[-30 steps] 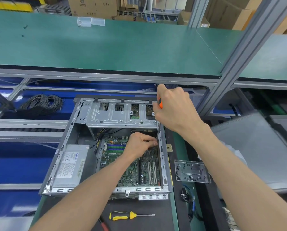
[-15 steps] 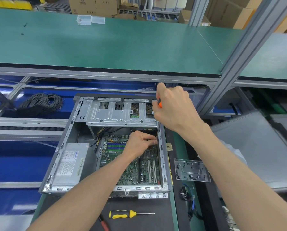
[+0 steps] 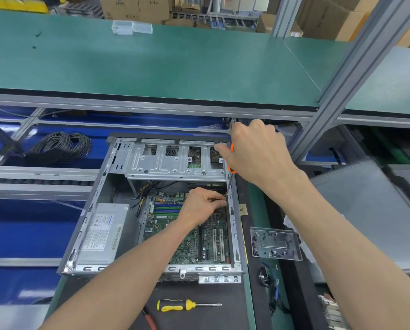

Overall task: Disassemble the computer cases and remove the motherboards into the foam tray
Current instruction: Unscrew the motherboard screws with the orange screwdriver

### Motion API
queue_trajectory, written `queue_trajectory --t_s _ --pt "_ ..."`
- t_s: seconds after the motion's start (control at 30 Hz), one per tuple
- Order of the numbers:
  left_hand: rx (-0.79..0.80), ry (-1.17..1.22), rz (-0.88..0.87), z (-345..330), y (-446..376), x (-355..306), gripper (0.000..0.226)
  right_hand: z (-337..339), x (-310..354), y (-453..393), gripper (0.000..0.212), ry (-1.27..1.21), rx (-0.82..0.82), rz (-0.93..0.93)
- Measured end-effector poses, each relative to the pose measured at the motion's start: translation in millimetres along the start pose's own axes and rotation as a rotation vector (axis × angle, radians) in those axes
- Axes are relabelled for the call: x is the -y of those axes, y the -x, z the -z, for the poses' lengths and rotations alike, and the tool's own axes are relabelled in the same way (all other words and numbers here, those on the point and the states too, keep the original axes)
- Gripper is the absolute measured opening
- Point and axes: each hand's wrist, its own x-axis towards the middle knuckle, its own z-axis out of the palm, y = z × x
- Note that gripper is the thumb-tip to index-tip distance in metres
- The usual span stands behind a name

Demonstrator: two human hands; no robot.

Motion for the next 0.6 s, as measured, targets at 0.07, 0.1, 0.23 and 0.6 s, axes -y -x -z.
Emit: queue_trajectory --t_s 0.07,0.1,0.23,0.6 --pt "0.012 -0.009 -0.019 0 2 1 0.013 1 -1 -1 0.033 -0.062 0.041 0.054" --pt "0.026 -0.01 -0.028 1 3 0 0.014 2 -2 -1 0.026 -0.108 0.076 0.109" --pt "0.049 -0.045 -0.054 4 6 -5 0.014 12 -7 -6 0.013 -0.25 0.213 0.277" --pt "-0.241 0.312 -0.352 25 23 -50 0.02 20 -12 -6 0.024 -0.238 0.334 0.215"
